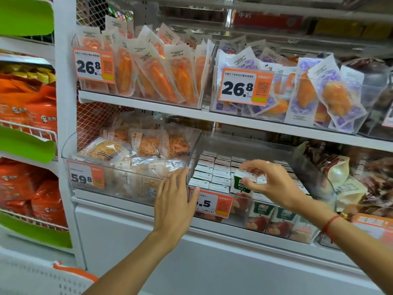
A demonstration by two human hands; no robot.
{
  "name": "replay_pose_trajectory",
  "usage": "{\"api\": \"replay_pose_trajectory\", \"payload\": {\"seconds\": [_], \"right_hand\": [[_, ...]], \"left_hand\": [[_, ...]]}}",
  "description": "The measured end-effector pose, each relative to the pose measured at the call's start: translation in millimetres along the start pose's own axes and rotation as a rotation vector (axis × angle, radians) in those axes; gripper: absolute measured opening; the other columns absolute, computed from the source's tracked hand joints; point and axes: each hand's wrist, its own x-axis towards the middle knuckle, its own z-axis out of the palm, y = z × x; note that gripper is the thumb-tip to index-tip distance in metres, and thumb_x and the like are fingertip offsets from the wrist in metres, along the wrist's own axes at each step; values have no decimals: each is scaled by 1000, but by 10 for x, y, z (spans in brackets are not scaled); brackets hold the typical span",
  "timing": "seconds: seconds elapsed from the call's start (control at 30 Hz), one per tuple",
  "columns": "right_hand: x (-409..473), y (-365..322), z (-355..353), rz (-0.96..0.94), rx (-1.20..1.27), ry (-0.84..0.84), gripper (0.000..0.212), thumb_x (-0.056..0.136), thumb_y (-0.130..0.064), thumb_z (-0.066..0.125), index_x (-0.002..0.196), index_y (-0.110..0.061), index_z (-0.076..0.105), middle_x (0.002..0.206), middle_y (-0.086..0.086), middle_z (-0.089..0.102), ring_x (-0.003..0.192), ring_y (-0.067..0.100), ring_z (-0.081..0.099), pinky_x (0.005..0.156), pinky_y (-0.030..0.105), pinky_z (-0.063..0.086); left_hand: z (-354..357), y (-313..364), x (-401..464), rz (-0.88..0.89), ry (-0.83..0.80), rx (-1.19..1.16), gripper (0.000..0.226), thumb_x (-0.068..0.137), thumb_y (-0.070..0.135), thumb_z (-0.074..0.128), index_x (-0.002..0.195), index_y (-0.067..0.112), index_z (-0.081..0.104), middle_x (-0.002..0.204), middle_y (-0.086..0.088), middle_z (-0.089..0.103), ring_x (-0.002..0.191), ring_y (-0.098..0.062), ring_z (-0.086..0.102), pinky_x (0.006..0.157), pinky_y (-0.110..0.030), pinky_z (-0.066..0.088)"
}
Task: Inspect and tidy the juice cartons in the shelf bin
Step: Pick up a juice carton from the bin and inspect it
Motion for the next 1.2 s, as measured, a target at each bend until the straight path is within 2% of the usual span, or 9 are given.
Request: {"api": "replay_pose_trajectory", "payload": {"seconds": [0.1,0.23,0.37,0.5,0.6,0.73,0.9,1.03,1.2], "right_hand": [[-126,-48,33,-43,-10,93,35,93,-50,47,119,-29,59,113,-11,60,97,6,57,78,26,46],[-215,-178,-23,-92,35,334,28,99,-36,44,119,-19,56,111,-8,50,98,11,52,79,18,38],[-326,-489,-132,-2,349,536,18,100,-28,43,111,-22,57,109,1,55,98,10,55,77,11,45],[-537,-760,-65,170,661,436,20,96,-38,43,101,-30,60,109,-6,62,97,1,62,65,13,51],[-625,-798,21,341,823,315,15,95,-37,48,98,-32,62,108,-6,65,96,5,64,64,20,57],[-698,-743,96,436,956,227,14,95,-32,56,100,-24,66,85,-8,68,64,-6,63,49,12,46],[-741,-693,140,525,997,81,20,89,-37,61,103,-23,65,90,-2,73,79,6,72,60,18,54],[-772,-631,216,609,954,-113,35,90,-50,55,115,-26,62,104,-5,73,94,10,71,84,30,58],[-812,-700,272,542,930,-230,28,98,-43,46,112,-29,65,102,-12,73,93,4,70,74,17,54]], "left_hand": [[7,10,-2,-9,4,-5,58,98,45,46,148,19,34,148,0,44,138,-18,39,117,-33,26],[-6,11,8,-30,19,11,58,97,47,47,147,20,37,145,1,45,134,-18,40,112,-33,29],[-69,93,-2,-44,-3,36,54,97,46,48,145,22,38,149,3,36,138,-16,29,115,-32,22],[-233,394,-46,-64,-135,-304,37,100,40,45,132,26,54,137,12,46,129,-5,39,104,-20,31],[-406,683,-92,-213,-438,-765,29,99,45,42,109,34,66,109,19,68,98,13,60,83,-8,43],[-499,764,-225,-264,-731,-858,28,93,46,55,116,33,65,108,14,73,101,-1,68,96,-31,52],[-524,673,-305,-292,-815,-882,27,95,26,61,121,25,65,107,9,75,98,-7,71,83,-17,55],[-416,613,-389,-374,-694,-925,24,94,25,61,118,24,66,105,6,76,95,-8,72,75,-14,55],[-369,558,-421,-462,-545,-985,24,93,26,62,117,26,66,102,6,76,91,-7,72,67,-13,53]]}}
